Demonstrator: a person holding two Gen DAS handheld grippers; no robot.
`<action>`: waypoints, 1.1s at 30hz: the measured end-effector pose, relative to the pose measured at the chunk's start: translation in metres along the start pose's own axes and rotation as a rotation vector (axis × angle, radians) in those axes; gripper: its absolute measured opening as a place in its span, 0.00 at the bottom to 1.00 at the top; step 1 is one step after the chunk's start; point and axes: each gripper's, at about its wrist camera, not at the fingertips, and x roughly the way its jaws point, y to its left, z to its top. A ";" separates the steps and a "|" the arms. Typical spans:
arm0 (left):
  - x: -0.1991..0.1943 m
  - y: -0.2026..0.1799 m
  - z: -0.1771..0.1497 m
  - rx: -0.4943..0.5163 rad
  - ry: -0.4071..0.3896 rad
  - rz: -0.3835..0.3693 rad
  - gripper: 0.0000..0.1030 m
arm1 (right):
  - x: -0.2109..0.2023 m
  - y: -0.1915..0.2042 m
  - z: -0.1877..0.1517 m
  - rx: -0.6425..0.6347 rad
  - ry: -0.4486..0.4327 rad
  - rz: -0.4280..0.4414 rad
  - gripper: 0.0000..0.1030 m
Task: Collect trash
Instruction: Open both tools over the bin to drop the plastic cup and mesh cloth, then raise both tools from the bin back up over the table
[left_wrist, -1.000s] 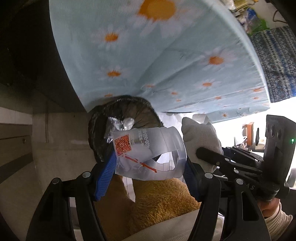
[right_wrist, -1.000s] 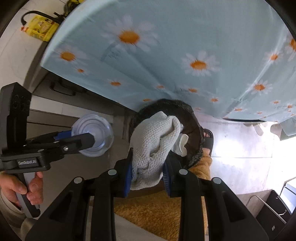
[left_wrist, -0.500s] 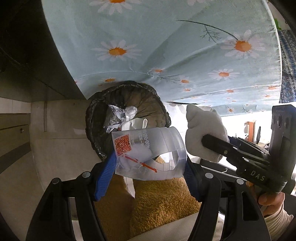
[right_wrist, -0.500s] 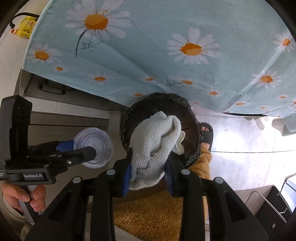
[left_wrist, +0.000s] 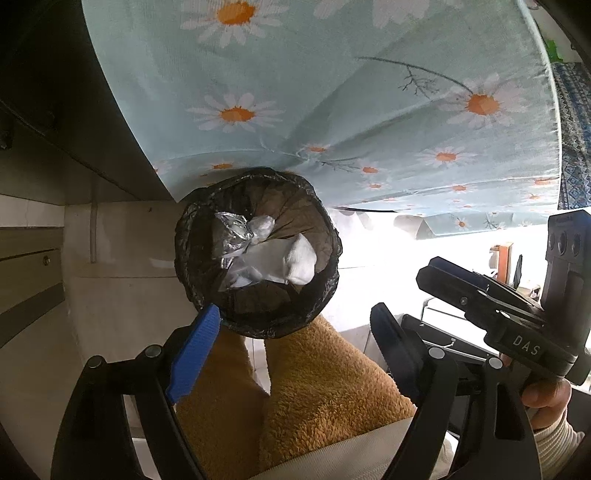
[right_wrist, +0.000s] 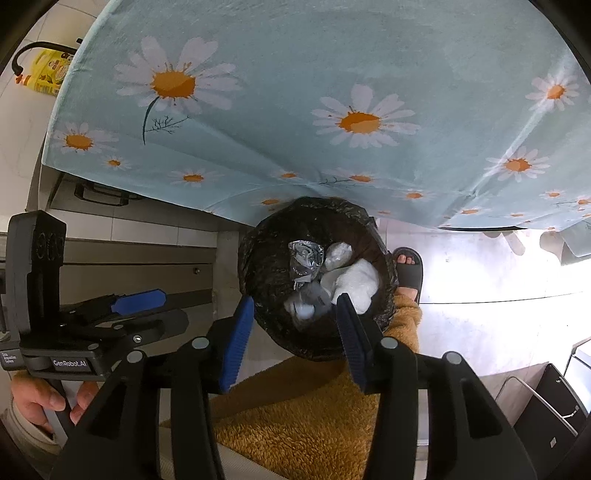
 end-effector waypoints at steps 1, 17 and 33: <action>-0.001 -0.001 0.000 0.001 -0.003 -0.001 0.79 | -0.002 0.000 -0.001 0.001 -0.001 0.000 0.46; -0.068 -0.026 -0.001 0.097 -0.131 -0.017 0.79 | -0.048 0.017 -0.003 -0.014 -0.103 -0.016 0.46; -0.160 -0.068 0.013 0.247 -0.327 -0.030 0.79 | -0.124 0.047 0.004 -0.032 -0.303 -0.001 0.49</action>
